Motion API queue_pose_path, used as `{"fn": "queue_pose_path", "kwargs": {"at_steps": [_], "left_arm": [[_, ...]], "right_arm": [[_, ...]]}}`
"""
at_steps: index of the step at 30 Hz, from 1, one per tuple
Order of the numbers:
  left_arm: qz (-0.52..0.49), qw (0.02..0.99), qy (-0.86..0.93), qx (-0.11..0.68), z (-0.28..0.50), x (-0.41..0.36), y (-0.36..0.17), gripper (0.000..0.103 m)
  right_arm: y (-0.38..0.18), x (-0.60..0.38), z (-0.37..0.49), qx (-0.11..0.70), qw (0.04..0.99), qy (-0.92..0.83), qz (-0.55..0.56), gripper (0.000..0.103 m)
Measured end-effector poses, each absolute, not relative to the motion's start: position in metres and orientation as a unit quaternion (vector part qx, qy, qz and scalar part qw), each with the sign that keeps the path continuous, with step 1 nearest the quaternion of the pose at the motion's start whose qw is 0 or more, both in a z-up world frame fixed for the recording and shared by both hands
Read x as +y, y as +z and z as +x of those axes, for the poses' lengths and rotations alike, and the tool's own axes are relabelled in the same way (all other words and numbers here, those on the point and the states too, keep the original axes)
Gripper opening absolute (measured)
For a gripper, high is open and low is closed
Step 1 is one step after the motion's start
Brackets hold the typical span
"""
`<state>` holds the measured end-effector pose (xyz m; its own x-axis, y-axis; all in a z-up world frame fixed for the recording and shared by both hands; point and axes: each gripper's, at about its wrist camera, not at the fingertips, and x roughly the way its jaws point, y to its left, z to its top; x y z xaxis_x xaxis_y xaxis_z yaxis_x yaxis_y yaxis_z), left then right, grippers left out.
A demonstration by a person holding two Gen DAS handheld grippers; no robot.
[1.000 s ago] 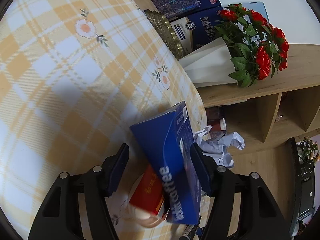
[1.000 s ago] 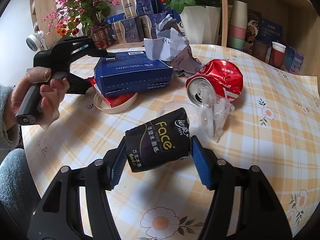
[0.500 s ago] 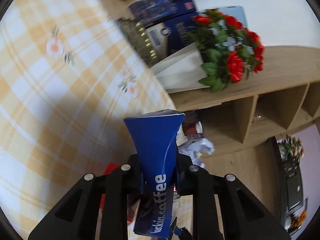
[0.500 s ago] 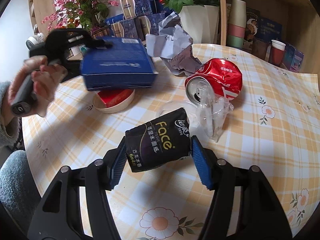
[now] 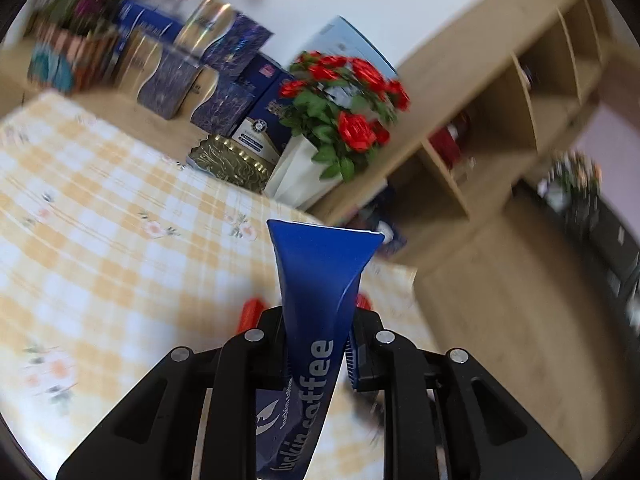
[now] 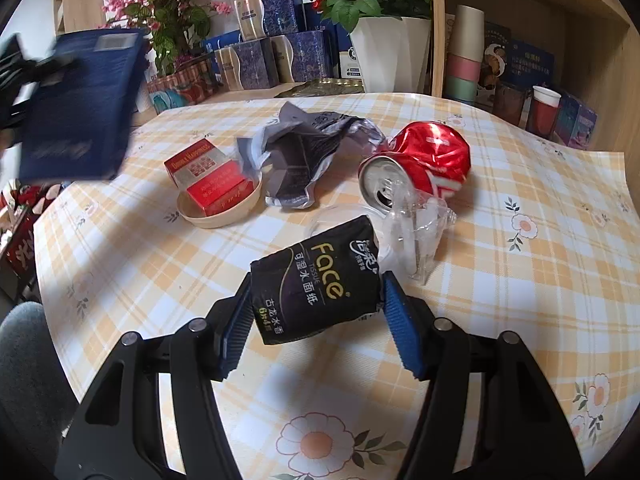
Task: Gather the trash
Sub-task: 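Carry the tissue pack and coffee bag down toward the bin with both tools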
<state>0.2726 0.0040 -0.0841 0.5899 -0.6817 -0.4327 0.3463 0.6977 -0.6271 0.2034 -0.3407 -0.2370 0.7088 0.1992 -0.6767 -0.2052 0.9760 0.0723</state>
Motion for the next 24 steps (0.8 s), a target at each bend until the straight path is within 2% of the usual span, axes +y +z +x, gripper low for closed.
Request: {"fn": "queue_pose_path", "kwargs": {"at_steps": [5,14,24], "left_arm": [[-0.192,0.864,-0.315,0.344,0.211,0.014,-0.077,0.019],[-0.135,0.857,-0.357,0.346,0.133,0.007,-0.074,0.019],[-0.056,0.799,-0.419,0.428,0.064,-0.035,-0.131,0.020]], "right_arm": [[-0.227,-0.327,0.193,0.377,0.919,0.115,-0.028,0.062],[-0.178,-0.278,0.094,0.313,0.934,0.168,0.041,0.062],[-0.177,-0.254,-0.009,0.315,0.932,0.163,0.075,0.062]]}}
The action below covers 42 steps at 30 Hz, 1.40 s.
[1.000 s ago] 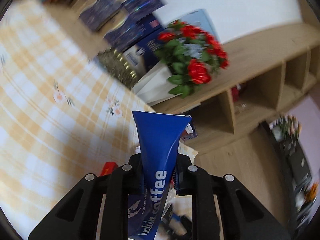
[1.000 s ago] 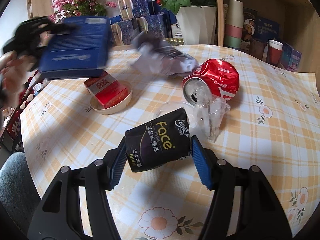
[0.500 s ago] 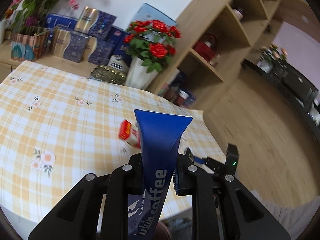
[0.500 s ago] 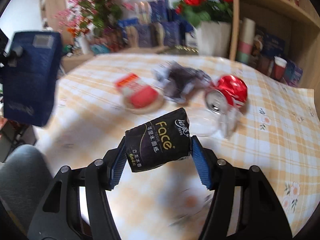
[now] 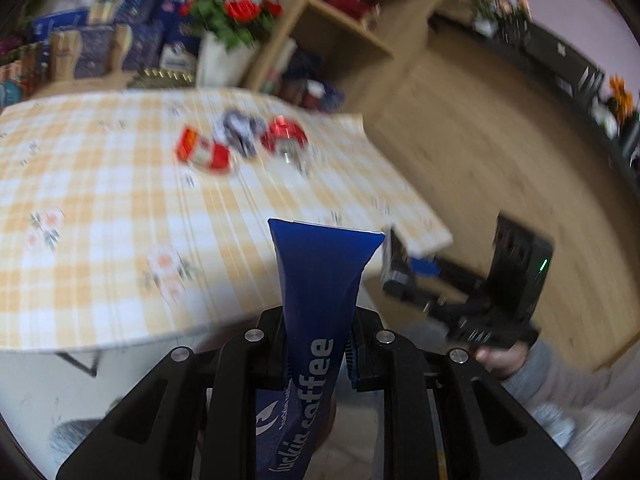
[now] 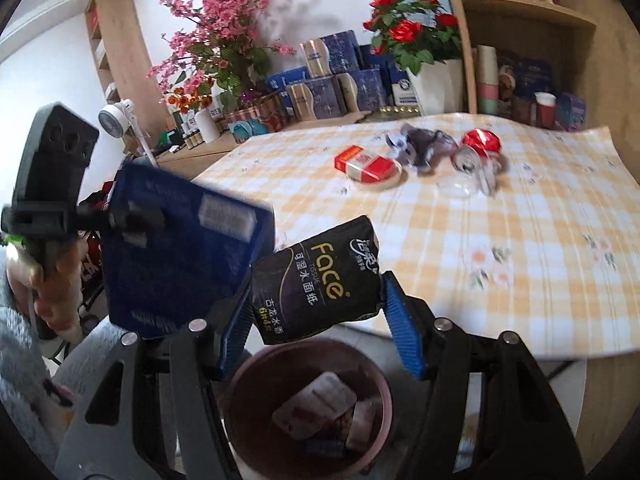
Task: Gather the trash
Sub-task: 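Carry the tissue pack and coffee bag down toward the bin with both tools, then open the left tool to drop the coffee bag while the right drops the tissue pack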
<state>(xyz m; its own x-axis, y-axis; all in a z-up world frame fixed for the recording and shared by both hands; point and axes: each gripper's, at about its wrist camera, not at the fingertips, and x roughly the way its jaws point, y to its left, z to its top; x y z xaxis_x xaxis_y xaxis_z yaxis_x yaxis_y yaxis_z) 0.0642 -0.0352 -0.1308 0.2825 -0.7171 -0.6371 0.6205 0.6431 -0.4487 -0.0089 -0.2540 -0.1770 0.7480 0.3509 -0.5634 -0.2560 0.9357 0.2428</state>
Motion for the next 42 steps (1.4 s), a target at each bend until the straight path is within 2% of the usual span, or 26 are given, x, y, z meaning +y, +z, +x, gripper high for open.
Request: {"fn": "queue_pose_path", "kwargs": {"at_steps": [13,25,27,28,29,34,36,39,41,42], "left_arm": [[0.097,0.750,-0.397,0.519,0.035,-0.093,-0.229,0.020],[0.120,0.716,-0.311,0.614,0.065,-0.105,-0.321,0.021],[0.115,0.719,-0.307,0.613,0.070,-0.104,-0.328,0.035],[0.108,0.721,-0.312,0.609,0.070,-0.103,-0.328,0.053],[0.100,0.729,-0.314,0.599,0.070,-0.103,-0.325,0.061],[0.035,0.764,-0.326,0.555,0.075,-0.085,-0.287,0.078],[0.016,0.778,-0.329,0.535,0.077,-0.073,-0.269,0.079],[0.002,0.815,-0.323,0.481,0.076,-0.048,-0.231,0.086],[-0.002,0.840,-0.320,0.438,0.070,-0.030,-0.208,0.095],[-0.002,0.850,-0.318,0.420,0.066,-0.023,-0.199,0.095]], "right_arm": [[-0.169,-0.285,-0.034,0.297,0.942,0.118,0.108,0.062],[-0.182,-0.290,-0.038,0.314,0.936,0.110,0.116,0.062],[-0.185,-0.289,-0.039,0.318,0.935,0.109,0.115,0.062],[-0.186,-0.288,-0.039,0.319,0.934,0.109,0.115,0.062],[-0.187,-0.287,-0.039,0.321,0.934,0.109,0.114,0.062],[-0.197,-0.280,-0.037,0.333,0.930,0.107,0.111,0.062],[-0.202,-0.275,-0.035,0.342,0.927,0.107,0.109,0.063],[-0.212,-0.265,-0.033,0.354,0.923,0.111,0.099,0.063],[-0.220,-0.257,-0.030,0.363,0.920,0.113,0.091,0.063],[-0.224,-0.252,-0.029,0.368,0.918,0.116,0.087,0.063]]}}
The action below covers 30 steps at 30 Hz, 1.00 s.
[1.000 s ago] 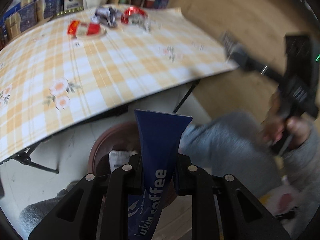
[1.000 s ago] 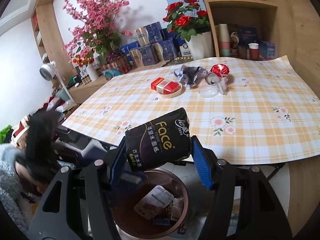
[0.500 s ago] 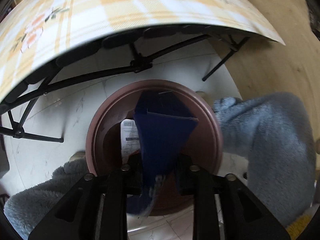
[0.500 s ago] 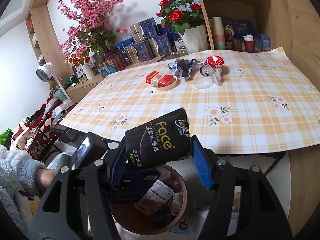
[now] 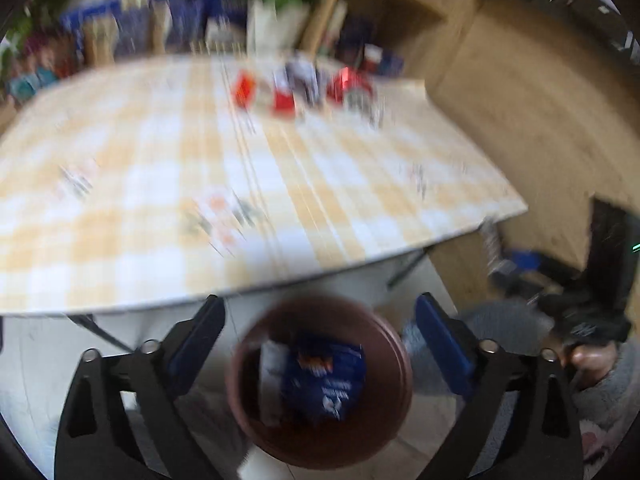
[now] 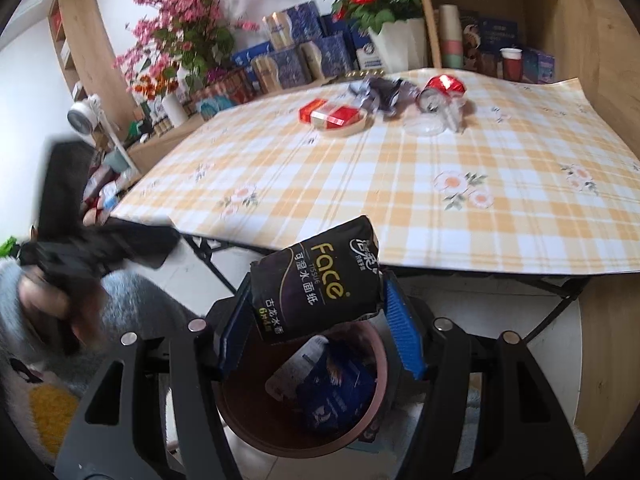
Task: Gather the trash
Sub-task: 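Open the left tool to drop the coffee bag while the right drops the tissue pack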
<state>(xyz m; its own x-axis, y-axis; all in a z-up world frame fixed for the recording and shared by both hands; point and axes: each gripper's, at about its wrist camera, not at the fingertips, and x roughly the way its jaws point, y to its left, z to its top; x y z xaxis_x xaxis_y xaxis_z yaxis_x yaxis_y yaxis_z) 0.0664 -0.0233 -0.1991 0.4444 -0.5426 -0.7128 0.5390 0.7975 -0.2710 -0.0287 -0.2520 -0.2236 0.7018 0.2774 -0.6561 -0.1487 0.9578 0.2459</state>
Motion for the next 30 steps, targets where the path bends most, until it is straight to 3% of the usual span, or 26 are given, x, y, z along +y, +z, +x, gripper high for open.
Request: {"fn": "queue_pose_path", "kwargs": {"at_steps": [5,11,17,23,26,28,30], "left_arm": [[0.003,0.895,-0.280,0.346,0.047,0.009,-0.176,0.097],[0.053,0.930,-0.208,0.299,0.028,0.016,-0.191,0.097],[0.067,0.932,-0.203,0.292,0.023,0.018,-0.199,0.097],[0.029,0.923,-0.191,0.333,0.038,0.029,-0.211,0.097],[0.013,0.919,-0.185,0.348,0.044,0.035,-0.215,0.097],[0.004,0.917,-0.183,0.354,0.046,0.037,-0.217,0.097],[-0.002,0.915,-0.181,0.361,0.048,0.039,-0.219,0.097]], "right_arm": [[-0.245,-0.232,-0.018,0.389,0.906,0.137,0.090,0.063],[-0.275,-0.215,-0.002,0.429,0.887,0.141,0.101,0.063],[-0.295,-0.199,0.002,0.467,0.870,0.142,0.060,0.063],[-0.305,-0.195,0.003,0.485,0.862,0.138,0.050,0.068],[-0.307,-0.192,0.004,0.489,0.860,0.137,0.046,0.071],[-0.307,-0.193,0.004,0.487,0.861,0.140,0.048,0.088],[-0.304,-0.194,0.003,0.479,0.866,0.136,0.051,0.095]]}}
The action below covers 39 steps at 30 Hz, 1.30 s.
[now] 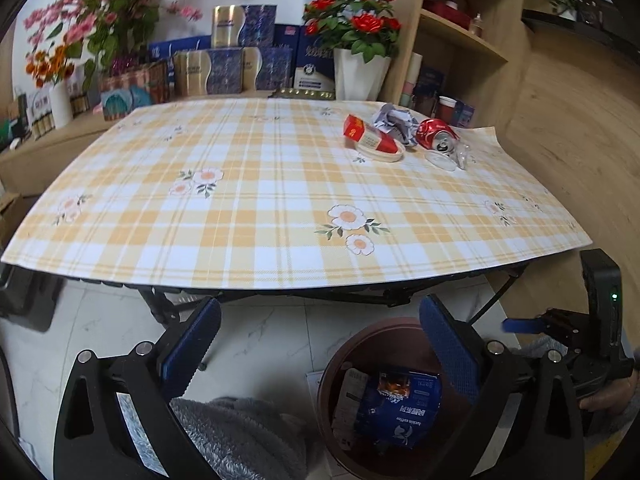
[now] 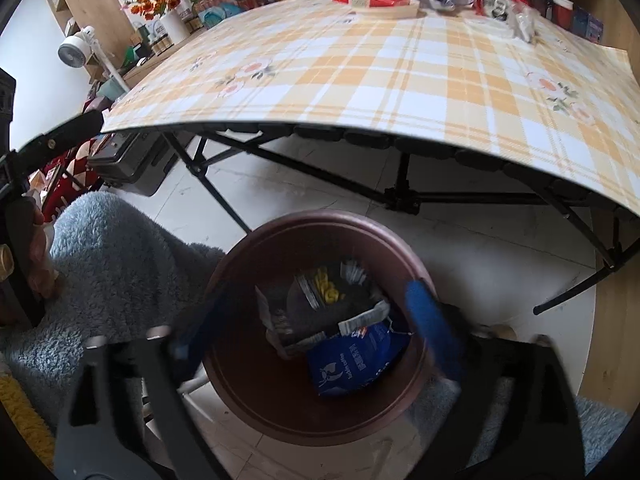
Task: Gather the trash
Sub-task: 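Open the left tool to drop the coffee bag while the right drops the tissue pack, then raise both tools back up toward the remaining trash on the table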
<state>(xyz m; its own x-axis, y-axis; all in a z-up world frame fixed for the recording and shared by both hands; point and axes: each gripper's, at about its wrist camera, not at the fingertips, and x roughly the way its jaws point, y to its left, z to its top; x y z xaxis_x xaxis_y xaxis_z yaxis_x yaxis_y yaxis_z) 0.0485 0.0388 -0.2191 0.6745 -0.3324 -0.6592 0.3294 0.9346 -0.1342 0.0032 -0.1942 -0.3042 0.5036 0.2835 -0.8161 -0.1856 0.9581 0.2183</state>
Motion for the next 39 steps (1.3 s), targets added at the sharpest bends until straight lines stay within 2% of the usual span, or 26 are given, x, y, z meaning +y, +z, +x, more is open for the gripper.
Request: {"fn": "queue_pose_path", "kwargs": {"at_steps": [17,33,39], "left_arm": [[-0.007,0.912,-0.180,0.368,0.049,0.038,-0.220,0.097],[0.008,0.909,-0.172,0.381,0.052,0.031,-0.226,0.097],[-0.016,0.901,-0.173,0.397,0.070,0.030,-0.221,0.097]], "right_arm": [[-0.283,-0.244,0.000,0.417,0.900,0.029,0.120,0.097],[-0.273,-0.256,-0.003,0.383,0.909,0.037,0.160,0.097],[-0.242,-0.263,0.003,0.359,0.927,-0.009,0.104,0.097]]}}
